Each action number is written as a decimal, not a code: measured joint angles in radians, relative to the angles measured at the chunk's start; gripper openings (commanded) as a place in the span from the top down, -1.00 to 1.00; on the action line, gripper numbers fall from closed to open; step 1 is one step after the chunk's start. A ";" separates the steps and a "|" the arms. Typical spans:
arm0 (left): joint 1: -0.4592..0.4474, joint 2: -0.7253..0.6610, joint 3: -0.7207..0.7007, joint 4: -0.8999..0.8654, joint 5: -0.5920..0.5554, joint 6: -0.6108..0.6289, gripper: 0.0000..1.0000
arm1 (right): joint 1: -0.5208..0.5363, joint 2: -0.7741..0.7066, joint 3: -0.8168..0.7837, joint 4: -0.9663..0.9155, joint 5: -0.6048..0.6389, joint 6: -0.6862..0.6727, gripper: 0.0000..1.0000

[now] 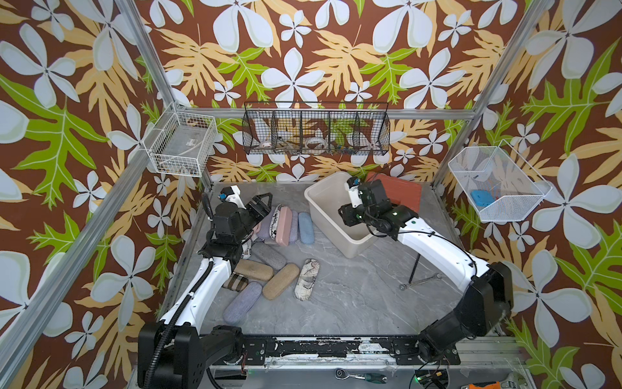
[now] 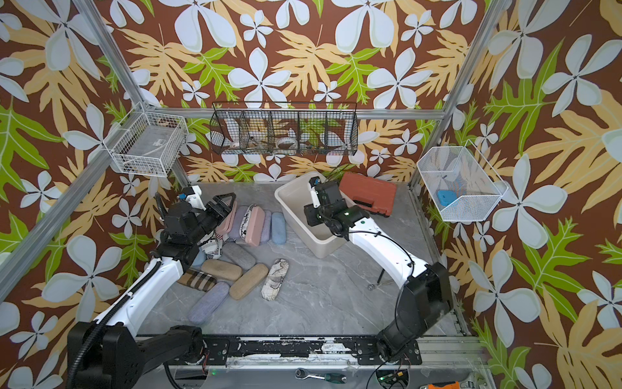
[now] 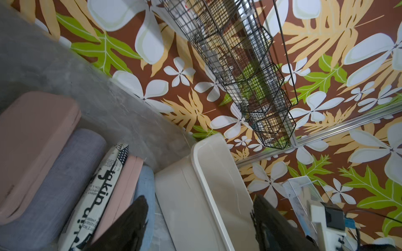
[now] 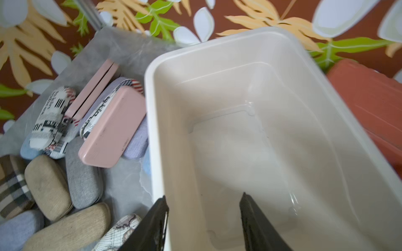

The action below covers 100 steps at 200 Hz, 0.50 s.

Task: Put the glasses cases into the storage boxes
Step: Move the storage box to the center of the board.

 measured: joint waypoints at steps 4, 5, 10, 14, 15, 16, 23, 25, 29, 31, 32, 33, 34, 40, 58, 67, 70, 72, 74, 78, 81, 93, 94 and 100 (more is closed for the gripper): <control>-0.002 0.002 -0.001 0.000 0.008 -0.002 -0.56 | 0.004 0.014 0.013 -0.010 -0.003 -0.009 -0.11; -0.002 0.002 -0.001 0.000 0.009 -0.003 -0.56 | 0.006 0.021 0.019 -0.014 -0.002 -0.013 -0.11; -0.005 0.006 -0.001 0.000 0.024 -0.009 -0.56 | 0.009 0.040 0.035 -0.027 -0.005 -0.016 -0.12; -0.006 0.011 -0.001 0.000 0.032 -0.011 -0.56 | 0.011 0.056 0.045 -0.037 -0.005 -0.019 -0.11; -0.006 0.012 0.000 0.000 0.034 -0.011 -0.56 | 0.011 0.061 0.048 -0.041 -0.005 -0.022 -0.11; -0.006 0.013 0.000 0.000 0.035 -0.011 -0.56 | 0.011 0.063 0.050 -0.042 -0.005 -0.023 -0.11; -0.006 0.021 0.000 -0.002 0.036 -0.018 -0.56 | 0.015 0.085 0.061 -0.059 -0.005 -0.039 -0.10; -0.006 0.023 0.000 -0.002 0.037 -0.019 -0.56 | 0.016 0.091 0.064 -0.064 -0.005 -0.040 -0.09; -0.006 0.028 0.000 -0.002 0.038 -0.022 -0.56 | 0.017 0.100 0.069 -0.075 -0.005 -0.043 -0.09; -0.006 0.029 0.000 -0.003 0.040 -0.022 -0.56 | 0.018 0.103 0.071 -0.079 -0.005 -0.045 -0.08; -0.006 0.030 0.000 -0.003 0.040 -0.022 -0.56 | 0.018 0.106 0.072 -0.082 -0.005 -0.047 -0.08; -0.006 0.032 0.000 -0.003 0.042 -0.022 -0.56 | 0.018 0.108 0.073 -0.084 -0.005 -0.048 -0.07; -0.006 0.033 0.000 -0.003 0.044 -0.022 -0.56 | 0.019 0.109 0.074 -0.087 -0.006 -0.050 -0.07; -0.006 0.039 0.000 -0.003 0.050 -0.023 -0.55 | 0.021 0.121 0.081 -0.095 -0.014 -0.055 -0.05; -0.006 0.061 0.007 -0.006 0.074 -0.034 -0.53 | 0.029 0.140 0.091 -0.102 -0.020 -0.069 0.10; -0.006 0.070 0.010 -0.007 0.086 -0.039 -0.53 | 0.030 0.150 0.091 -0.110 -0.029 -0.080 0.20; -0.006 0.072 0.011 -0.006 0.089 -0.041 -0.52 | 0.030 0.155 0.091 -0.116 -0.029 -0.084 0.24; -0.006 0.074 0.011 -0.006 0.091 -0.043 -0.52 | 0.029 0.158 0.091 -0.119 -0.032 -0.084 0.25; -0.006 0.074 0.011 -0.006 0.093 -0.045 -0.53 | 0.029 0.159 0.091 -0.121 -0.033 -0.084 0.26; -0.006 0.076 0.011 -0.006 0.095 -0.047 -0.53 | 0.029 0.164 0.091 -0.125 -0.035 -0.084 0.26; -0.006 0.077 0.011 -0.006 0.097 -0.048 -0.52 | 0.029 0.167 0.091 -0.129 -0.034 -0.084 0.28; -0.006 0.081 0.011 -0.007 0.101 -0.048 -0.52 | 0.028 0.172 0.091 -0.147 -0.034 -0.087 0.36; -0.006 0.081 0.012 -0.007 0.101 -0.047 -0.52 | 0.028 0.171 0.091 -0.149 -0.034 -0.087 0.37; -0.006 0.084 0.013 -0.008 0.102 -0.047 -0.51 | 0.028 0.169 0.087 -0.152 -0.035 -0.087 0.42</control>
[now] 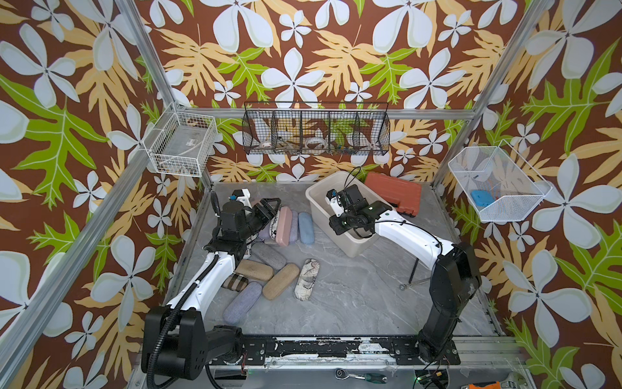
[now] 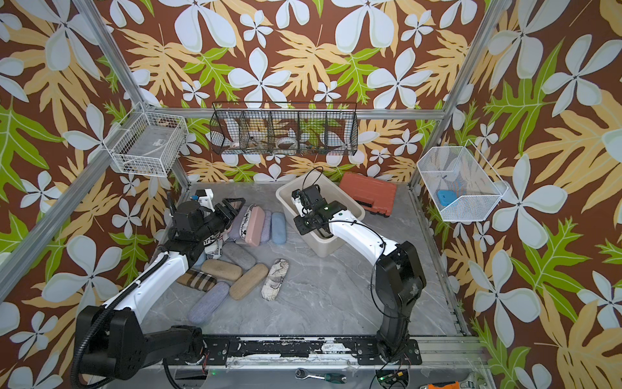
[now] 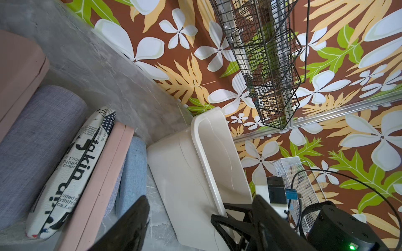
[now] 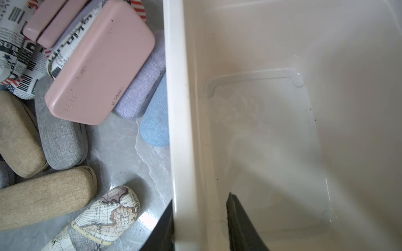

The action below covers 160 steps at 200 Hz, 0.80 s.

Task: Put the glasses cases into the storage boxes
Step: Move the storage box to the center of the board.

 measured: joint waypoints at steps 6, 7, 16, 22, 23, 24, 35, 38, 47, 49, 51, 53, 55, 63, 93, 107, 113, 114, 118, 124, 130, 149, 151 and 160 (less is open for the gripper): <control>0.000 0.003 0.003 -0.001 0.003 0.000 -0.51 | 0.000 -0.007 -0.009 0.004 -0.001 0.000 0.49; 0.000 0.004 0.003 -0.001 0.003 0.000 -0.51 | 0.000 -0.008 -0.010 0.005 0.000 0.000 0.50; 0.000 0.007 0.008 -0.002 0.006 0.002 -0.51 | 0.000 -0.025 -0.031 0.007 0.002 0.001 0.60; 0.000 0.009 0.013 -0.008 0.006 0.006 -0.51 | 0.001 -0.038 -0.043 0.006 0.005 0.007 0.66; 0.000 0.009 0.013 -0.009 0.006 0.006 -0.51 | 0.002 -0.039 -0.045 0.006 0.005 0.009 0.68; 0.000 0.009 0.014 -0.009 0.006 0.008 -0.51 | 0.002 -0.041 -0.047 0.006 0.005 0.010 0.70; 0.000 0.009 0.022 -0.011 0.006 0.024 -0.51 | 0.009 -0.060 -0.062 0.012 0.003 0.021 0.78; 0.000 0.009 0.023 -0.012 0.006 0.025 -0.51 | 0.011 -0.064 -0.066 0.014 0.005 0.027 0.80; 0.000 0.009 0.026 -0.014 0.005 0.026 -0.50 | 0.024 -0.081 -0.077 0.013 0.037 0.067 0.82; 0.000 0.009 0.026 -0.016 0.005 0.027 -0.50 | 0.029 -0.087 -0.080 0.011 0.048 0.076 0.81; 0.000 0.009 0.026 -0.017 0.005 0.027 -0.50 | 0.032 -0.091 -0.082 0.009 0.055 0.080 0.81; 0.000 0.009 0.026 -0.018 0.004 0.028 -0.50 | 0.035 -0.096 -0.085 0.004 0.061 0.087 0.82; 0.000 0.009 0.026 -0.020 0.003 0.029 -0.50 | 0.041 -0.101 -0.089 0.000 0.067 0.093 0.82; 0.000 0.009 0.026 -0.025 0.002 0.032 -0.49 | 0.061 -0.119 -0.100 -0.011 0.094 0.107 0.86; 0.000 0.009 0.035 -0.046 -0.001 0.052 -0.48 | 0.135 -0.192 -0.158 -0.016 0.158 0.206 0.86; 0.000 0.009 0.040 -0.058 -0.014 0.063 -0.48 | 0.156 -0.232 -0.201 -0.015 0.203 0.275 0.84; -0.001 0.010 0.044 -0.067 -0.021 0.074 -0.47 | 0.167 -0.247 -0.220 -0.018 0.227 0.307 0.84; -0.001 0.010 0.044 -0.068 -0.021 0.075 -0.47 | 0.169 -0.249 -0.223 -0.019 0.230 0.311 0.84; -0.002 0.011 0.046 -0.069 -0.021 0.076 -0.47 | 0.177 -0.261 -0.237 -0.022 0.248 0.333 0.83; -0.003 0.014 0.050 -0.074 -0.026 0.080 -0.46 | 0.187 -0.274 -0.253 -0.027 0.268 0.359 0.81; -0.005 0.018 0.055 -0.083 -0.031 0.088 -0.45 | 0.195 -0.288 -0.272 -0.032 0.285 0.391 0.75; -0.012 0.031 0.076 -0.115 -0.050 0.113 -0.44 | 0.202 -0.324 -0.323 -0.035 0.314 0.462 0.48; -0.013 0.032 0.077 -0.119 -0.051 0.116 -0.44 | 0.202 -0.328 -0.328 -0.033 0.317 0.471 0.44; -0.019 0.038 0.088 -0.137 -0.060 0.132 -0.44 | 0.199 -0.348 -0.356 -0.032 0.319 0.502 0.24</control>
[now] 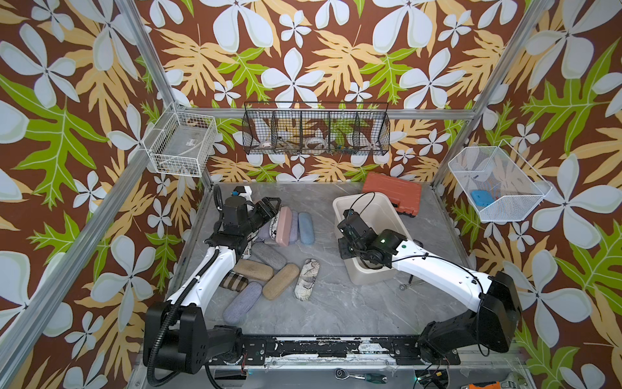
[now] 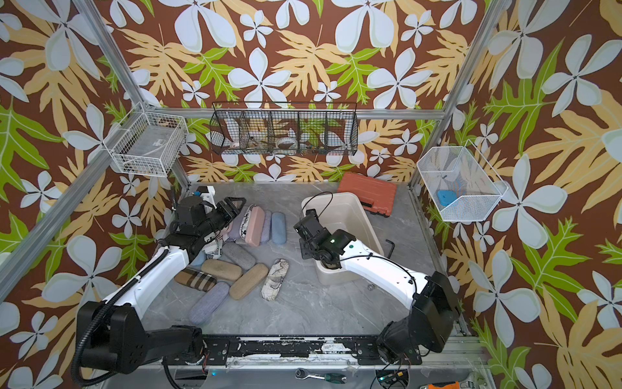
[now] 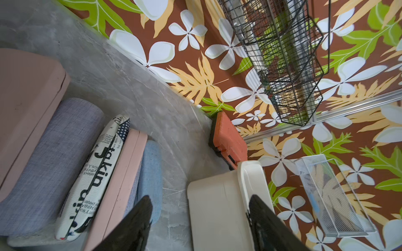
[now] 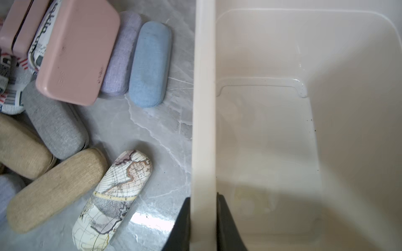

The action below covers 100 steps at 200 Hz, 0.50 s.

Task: Put the glasses cases into the storage boxes
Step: Move the storage box to the center of the board.

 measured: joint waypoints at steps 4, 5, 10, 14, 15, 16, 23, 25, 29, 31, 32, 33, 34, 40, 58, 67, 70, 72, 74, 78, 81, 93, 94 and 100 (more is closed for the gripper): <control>-0.003 0.003 0.006 -0.009 -0.010 0.006 -0.44 | 0.000 -0.005 -0.006 0.000 0.001 0.008 0.18; -0.004 0.003 0.008 -0.012 -0.011 0.008 -0.44 | 0.000 -0.006 -0.008 0.000 0.001 0.012 0.17; -0.008 0.006 0.013 -0.022 -0.014 0.020 -0.44 | 0.000 -0.013 -0.016 0.001 0.000 0.024 0.10; -0.011 0.006 0.017 -0.030 -0.014 0.026 -0.44 | 0.001 -0.018 -0.020 0.003 -0.002 0.029 0.05; -0.012 0.007 0.018 -0.032 -0.015 0.026 -0.44 | 0.002 -0.020 -0.021 0.003 -0.002 0.030 0.04; -0.013 0.007 0.019 -0.034 -0.016 0.027 -0.44 | 0.002 -0.021 -0.021 0.002 -0.003 0.031 0.02; -0.019 0.009 0.026 -0.048 -0.025 0.040 -0.44 | 0.002 -0.028 -0.023 0.004 -0.005 0.042 -0.06; -0.020 0.009 0.027 -0.050 -0.027 0.043 -0.44 | 0.003 -0.030 -0.022 0.006 -0.006 0.046 -0.07; -0.025 0.010 0.031 -0.057 -0.037 0.051 -0.44 | 0.004 -0.034 -0.021 0.009 -0.008 0.050 -0.10; -0.028 0.011 0.034 -0.061 -0.043 0.054 -0.44 | 0.004 -0.037 -0.020 0.011 -0.010 0.051 -0.10; -0.029 0.011 0.035 -0.063 -0.043 0.055 -0.44 | 0.004 -0.039 -0.019 0.011 -0.010 0.051 -0.11; -0.030 0.011 0.035 -0.065 -0.044 0.056 -0.44 | 0.004 -0.039 -0.019 0.011 -0.010 0.051 -0.12; -0.030 0.011 0.036 -0.066 -0.045 0.056 -0.44 | 0.004 -0.040 -0.019 0.012 -0.010 0.051 -0.12; -0.037 0.013 0.042 -0.076 -0.046 0.069 -0.45 | 0.004 -0.049 -0.014 0.017 -0.012 0.051 -0.14; -0.053 0.024 0.054 -0.100 -0.064 0.093 -0.44 | 0.003 -0.079 0.002 0.030 -0.021 0.052 -0.16; -0.058 0.031 0.061 -0.113 -0.064 0.101 -0.45 | 0.003 -0.093 0.010 0.034 -0.027 0.052 -0.16; -0.059 0.033 0.063 -0.116 -0.065 0.102 -0.45 | 0.003 -0.097 0.013 0.035 -0.027 0.051 -0.15; -0.059 0.034 0.064 -0.119 -0.065 0.103 -0.45 | 0.003 -0.100 0.015 0.035 -0.027 0.051 -0.15; -0.059 0.034 0.066 -0.122 -0.066 0.106 -0.45 | 0.003 -0.102 0.017 0.035 -0.028 0.051 -0.15; -0.060 0.036 0.069 -0.129 -0.068 0.110 -0.45 | 0.003 -0.108 0.021 0.035 -0.029 0.050 -0.15; -0.060 0.036 0.073 -0.135 -0.070 0.116 -0.45 | 0.003 -0.112 0.023 0.035 -0.029 0.049 -0.15; -0.064 0.037 0.082 -0.148 -0.087 0.130 -0.47 | 0.003 -0.132 0.029 0.036 -0.029 0.037 -0.15; -0.064 0.037 0.082 -0.149 -0.089 0.131 -0.47 | 0.003 -0.133 0.029 0.036 -0.029 0.036 -0.15; -0.066 0.037 0.085 -0.155 -0.098 0.142 -0.47 | 0.003 -0.147 0.029 0.036 -0.027 0.021 -0.15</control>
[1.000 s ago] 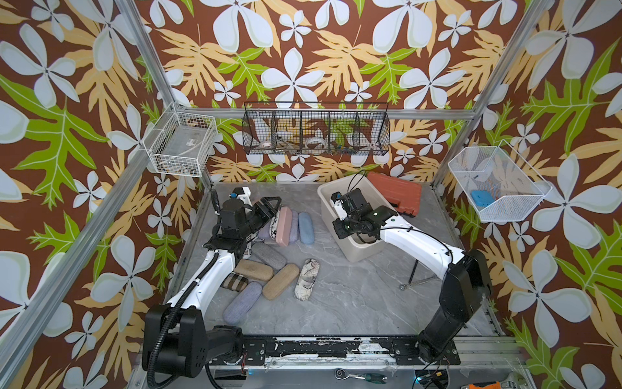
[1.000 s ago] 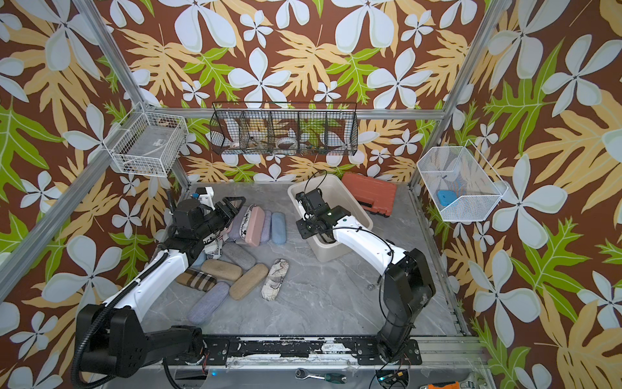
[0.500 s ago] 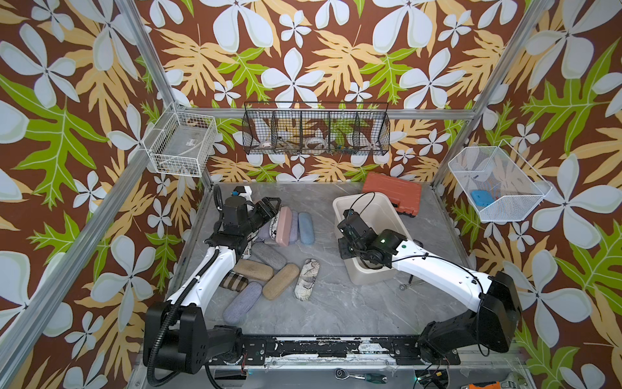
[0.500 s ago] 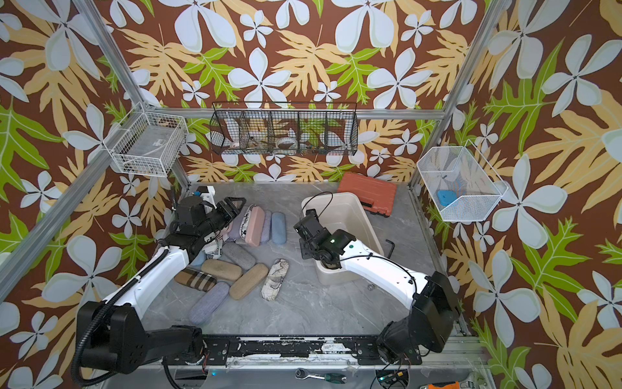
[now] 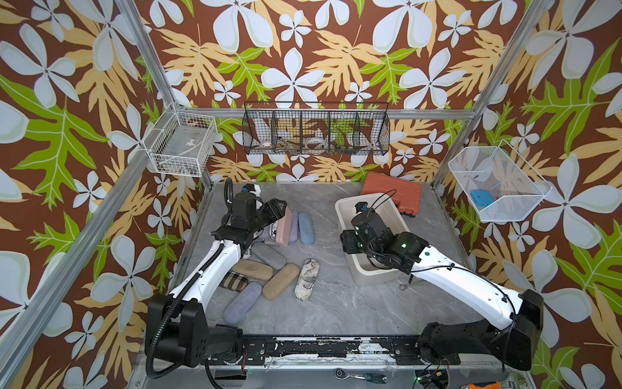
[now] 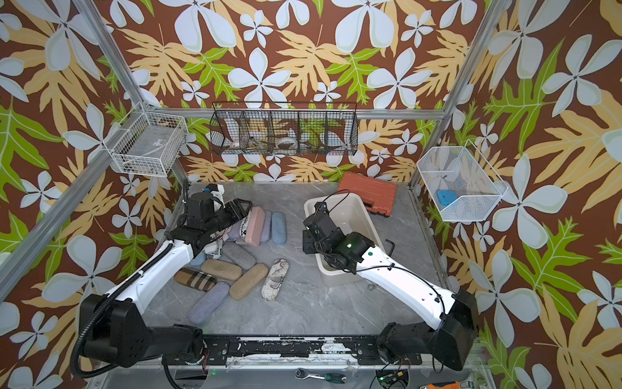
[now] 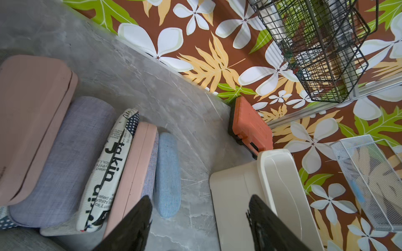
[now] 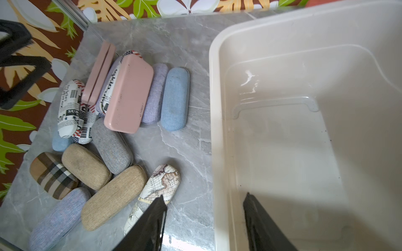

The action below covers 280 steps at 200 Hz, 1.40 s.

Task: Put the glasses cases into the storage boxes
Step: Move the storage box to the center of the board, then pick up the glasses case at the center of the board.

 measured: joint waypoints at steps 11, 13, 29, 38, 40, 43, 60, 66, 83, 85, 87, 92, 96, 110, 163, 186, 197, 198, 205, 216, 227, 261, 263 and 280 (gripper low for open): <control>-0.008 0.000 0.008 -0.016 -0.025 0.018 -0.49 | 0.000 -0.023 -0.011 0.002 0.005 -0.018 -0.14; -0.011 0.000 0.010 -0.022 -0.032 0.024 -0.49 | 0.000 -0.028 -0.014 0.002 0.007 -0.025 -0.15; -0.045 0.000 0.033 -0.063 -0.107 0.070 -0.53 | 0.000 -0.063 -0.049 0.005 0.029 -0.056 -0.16; -0.076 -0.002 0.048 -0.087 -0.161 0.098 -0.54 | 0.000 -0.083 -0.075 0.011 0.035 -0.070 -0.16; -0.084 -0.004 0.051 -0.094 -0.178 0.106 -0.55 | -0.001 -0.089 -0.081 0.011 0.037 -0.076 -0.16; -0.094 -0.005 0.055 -0.101 -0.188 0.113 -0.55 | -0.002 -0.095 -0.090 0.011 0.040 -0.082 -0.16; -0.167 -0.024 0.067 -0.149 -0.291 0.162 -0.55 | -0.004 -0.122 -0.122 0.018 0.048 -0.108 -0.16; -0.193 -0.033 0.064 -0.164 -0.319 0.174 -0.55 | -0.004 -0.128 -0.126 0.023 0.051 -0.113 -0.16; -0.269 -0.068 0.029 -0.204 -0.392 0.198 -0.55 | -0.004 -0.141 -0.137 0.051 0.050 -0.145 -0.14; -0.277 -0.072 0.024 -0.206 -0.397 0.199 -0.55 | -0.004 -0.143 -0.139 0.056 0.050 -0.151 -0.14; -0.283 -0.074 0.018 -0.211 -0.407 0.201 -0.54 | -0.004 -0.145 -0.142 0.061 0.050 -0.157 -0.14; -0.310 -0.085 0.004 -0.227 -0.423 0.206 -0.52 | -0.004 -0.149 -0.150 0.069 0.051 -0.164 -0.14; -0.330 -0.090 -0.008 -0.241 -0.439 0.212 -0.52 | -0.004 -0.151 -0.155 0.074 0.052 -0.168 -0.13; -0.403 -0.105 -0.048 -0.278 -0.464 0.218 -0.49 | -0.004 -0.157 -0.175 0.087 0.064 -0.182 -0.12; -0.678 -0.111 -0.193 -0.358 -0.449 0.114 -0.52 | -0.021 -0.184 -0.192 0.113 0.084 -0.220 -0.46; -0.763 -0.064 -0.199 -0.358 -0.445 0.055 -0.53 | -0.049 -0.210 -0.214 0.115 0.080 -0.224 -0.52; -0.791 -0.035 -0.198 -0.356 -0.445 0.028 -0.54 | -0.051 -0.219 -0.225 0.116 0.079 -0.227 -0.54; -0.793 -0.032 -0.198 -0.355 -0.445 0.027 -0.54 | -0.051 -0.220 -0.225 0.117 0.079 -0.228 -0.55; -0.809 -0.012 -0.198 -0.352 -0.446 0.008 -0.55 | -0.053 -0.224 -0.232 0.118 0.077 -0.233 -0.57; -0.822 0.019 -0.205 -0.348 -0.446 -0.020 -0.56 | -0.056 -0.229 -0.240 0.117 0.077 -0.234 -0.60; -0.826 0.040 -0.216 -0.349 -0.451 -0.044 -0.57 | -0.057 -0.233 -0.245 0.118 0.077 -0.234 -0.61; -0.847 0.054 -0.253 -0.360 -0.492 -0.109 -0.61 | -0.058 -0.251 -0.269 0.119 0.077 -0.237 -0.66; -0.849 0.053 -0.254 -0.360 -0.494 -0.113 -0.61 | -0.058 -0.251 -0.271 0.119 0.077 -0.237 -0.66; -0.849 0.040 -0.267 -0.361 -0.513 -0.129 -0.63 | -0.058 -0.255 -0.282 0.119 0.077 -0.237 -0.67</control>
